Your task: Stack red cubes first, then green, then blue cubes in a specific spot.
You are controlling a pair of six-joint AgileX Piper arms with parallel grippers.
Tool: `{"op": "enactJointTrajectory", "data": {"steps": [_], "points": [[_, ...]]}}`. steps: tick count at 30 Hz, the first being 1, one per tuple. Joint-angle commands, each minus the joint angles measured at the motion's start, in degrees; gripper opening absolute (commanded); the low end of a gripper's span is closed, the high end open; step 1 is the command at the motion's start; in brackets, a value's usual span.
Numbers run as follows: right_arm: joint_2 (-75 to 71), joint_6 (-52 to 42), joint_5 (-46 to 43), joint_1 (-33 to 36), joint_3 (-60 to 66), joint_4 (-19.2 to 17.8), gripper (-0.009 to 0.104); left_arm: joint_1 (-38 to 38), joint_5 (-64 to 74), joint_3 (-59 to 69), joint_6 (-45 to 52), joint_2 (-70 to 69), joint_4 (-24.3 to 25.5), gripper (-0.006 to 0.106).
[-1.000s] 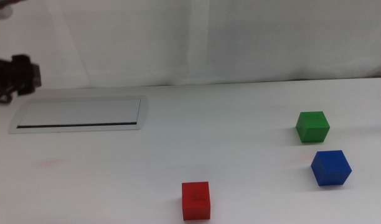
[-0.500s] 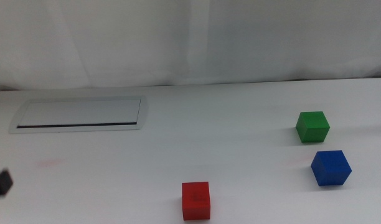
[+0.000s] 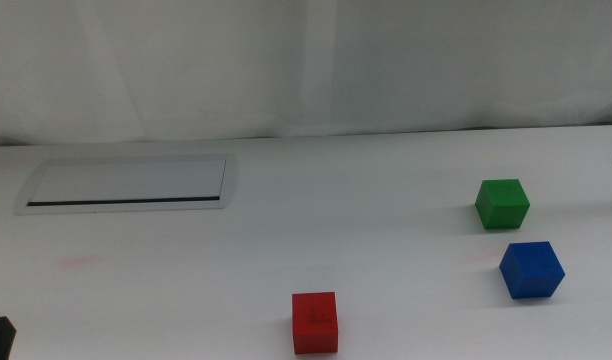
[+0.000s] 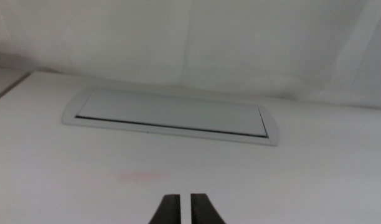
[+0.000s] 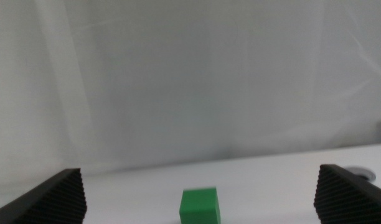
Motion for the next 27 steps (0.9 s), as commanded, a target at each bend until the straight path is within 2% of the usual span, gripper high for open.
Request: {"op": "enactJointTrajectory", "data": {"steps": [1, 4, 10, 14, 16, 18, 27], "points": [[-0.3, -0.3, -2.7, -0.3, 2.1, -0.3, 0.103, -0.3, -2.7, 2.4, -0.8, -0.4, -0.5, -0.003], [-0.3, -0.3, -3.1, -0.3, 0.0, -0.3, 0.103, -0.3, -4.0, 2.4, -0.8, -0.4, -0.5, -0.003], [-0.3, 1.1, 4.9, -0.3, -6.6, 1.7, 0.103, -0.3, -4.6, 2.4, -0.8, -0.5, -0.5, -0.003], [1.4, -3.8, 12.8, -0.3, -14.2, 0.3, 0.103, -0.3, -4.6, 2.4, -0.8, -0.5, -0.5, -0.003], [3.5, -3.8, 18.2, -0.3, -18.3, -2.2, 0.103, -0.3, -4.7, 2.4, -1.1, -0.5, -0.5, -0.003], [6.3, -3.8, 22.0, -0.3, -22.4, -3.1, 0.103, -0.3, -4.7, 2.4, -1.0, -0.7, -0.5, -0.003], [25.3, -1.2, 32.9, -0.3, -38.3, -3.1, 0.1, -0.3, -4.2, 2.4, -3.4, -6.5, -0.5, -0.003]]}}
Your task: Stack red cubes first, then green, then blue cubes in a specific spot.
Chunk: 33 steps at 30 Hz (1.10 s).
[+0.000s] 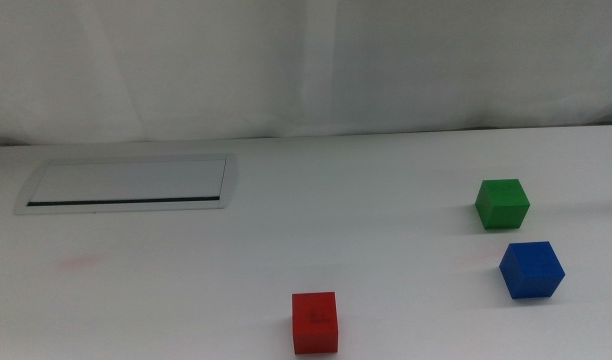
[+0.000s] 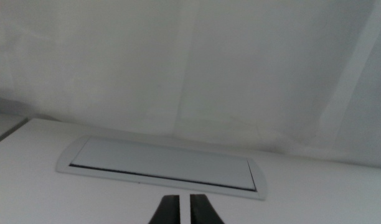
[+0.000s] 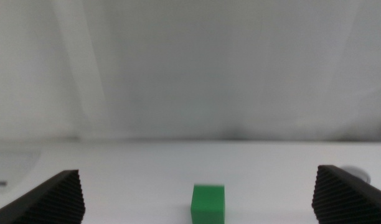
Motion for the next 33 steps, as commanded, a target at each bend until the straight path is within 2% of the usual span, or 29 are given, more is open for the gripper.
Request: {"op": "enactJointTrajectory", "data": {"steps": [1, 5, 11, 17, 25, 33], "points": [[5.8, 0.2, 3.0, -0.3, -3.7, -0.6, 0.098, -0.3, -0.1, 2.1, -0.6, -1.3, -0.4, -0.003], [14.3, -0.1, 3.7, -0.3, -9.4, -0.4, 0.092, -0.3, 0.6, 2.1, -0.6, -1.7, -0.4, -0.003], [28.8, 1.2, 11.9, -0.3, -19.6, -1.1, 0.092, -0.3, 0.9, 2.2, -0.5, -1.9, -0.4, -0.003], [41.9, 2.7, 15.8, -0.3, -27.2, -1.5, 0.092, -0.3, 1.2, 2.2, -0.5, -2.6, -0.4, -0.003], [54.7, 3.7, 18.3, -0.3, -30.9, -2.8, 0.092, -0.3, 2.5, 2.2, -0.5, -2.6, -0.4, -0.003], [64.2, 4.2, 17.1, -0.3, -31.0, -4.2, 0.092, -0.3, 2.5, 2.2, -0.1, -2.6, -0.4, -0.003]]}}
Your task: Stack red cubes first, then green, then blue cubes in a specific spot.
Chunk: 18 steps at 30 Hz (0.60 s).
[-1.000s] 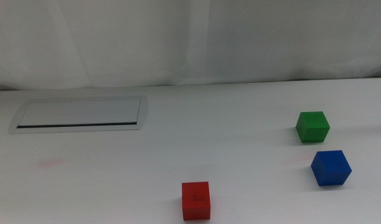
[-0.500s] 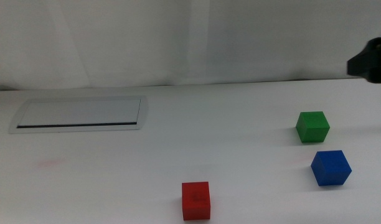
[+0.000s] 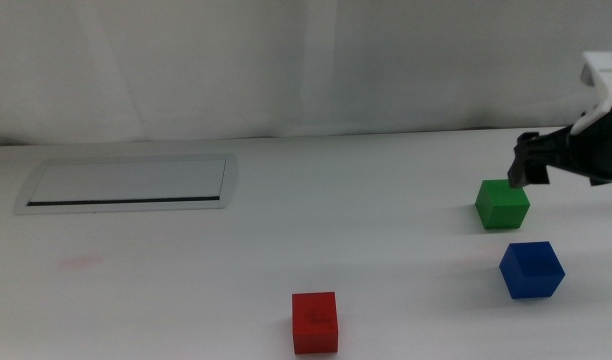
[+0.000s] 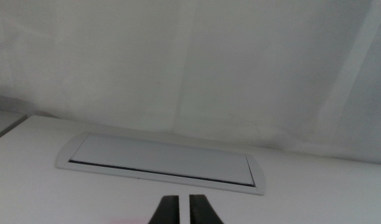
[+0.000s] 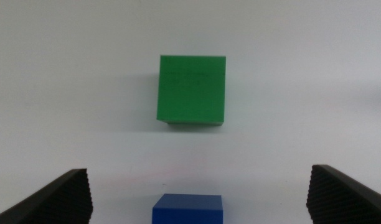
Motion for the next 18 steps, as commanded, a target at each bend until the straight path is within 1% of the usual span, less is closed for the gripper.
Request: {"op": "enactJointTrajectory", "data": {"steps": [1, 8, 18], "points": [[2.3, 0.0, -1.4, -0.3, -0.4, -0.7, 0.092, -0.3, -0.2, 2.2, 0.0, -0.2, -0.4, -0.003], [7.8, 0.0, -5.6, -0.3, -0.5, -0.7, 0.092, -0.3, -0.2, 2.2, 0.0, -0.2, -0.4, -0.003], [15.9, 0.0, -6.0, -0.3, -6.5, -1.3, 0.092, -0.3, -0.2, 2.2, 0.0, -0.2, -0.4, -0.003]]}}
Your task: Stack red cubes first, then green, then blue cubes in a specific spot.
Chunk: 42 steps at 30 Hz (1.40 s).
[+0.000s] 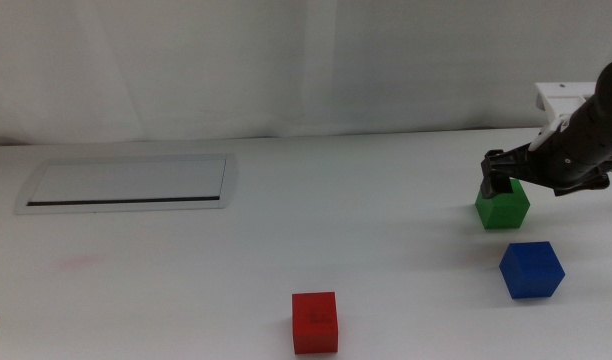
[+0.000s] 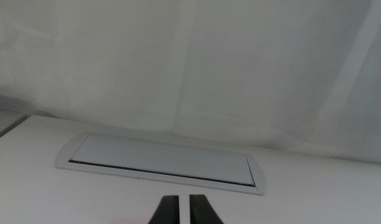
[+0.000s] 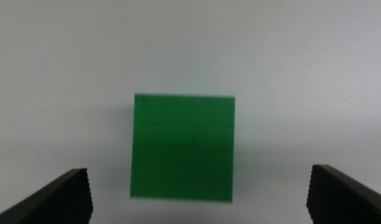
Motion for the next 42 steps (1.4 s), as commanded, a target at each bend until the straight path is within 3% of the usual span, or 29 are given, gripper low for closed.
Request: {"op": "enactJointTrajectory", "data": {"steps": [1, 11, 18, 21, 29, 36, 42], "points": [[1.8, -0.1, -0.9, -0.3, -1.8, -0.8, 0.092, -0.3, -0.2, 2.2, 0.0, -0.2, -0.4, -0.003], [7.1, -0.1, -3.1, -0.3, -3.1, -0.8, 0.092, -0.3, -0.2, 2.2, 0.0, -0.2, -0.4, -0.003], [8.2, -0.1, -3.2, -0.3, -3.6, -0.6, 0.079, -0.3, 0.2, 2.2, 0.0, -0.2, 0.0, -0.003], [8.2, -0.1, -3.2, -0.3, -3.6, -0.2, 0.064, -0.3, 0.2, 2.2, 0.0, -0.2, 0.0, -0.003], [8.2, 0.0, -2.2, -0.3, -3.7, 0.9, -0.002, -0.3, 0.2, 2.2, 0.0, -0.2, 0.0, -0.003], [1.9, 3.5, 3.0, 0.7, -8.8, 0.3, -0.002, -0.3, 0.2, 2.2, 0.0, -0.2, 0.0, -0.003], [-6.8, 10.7, 9.5, 6.5, -11.7, -3.6, -0.002, -0.3, 0.2, 2.2, 0.0, -0.2, 0.0, -0.003]]}}
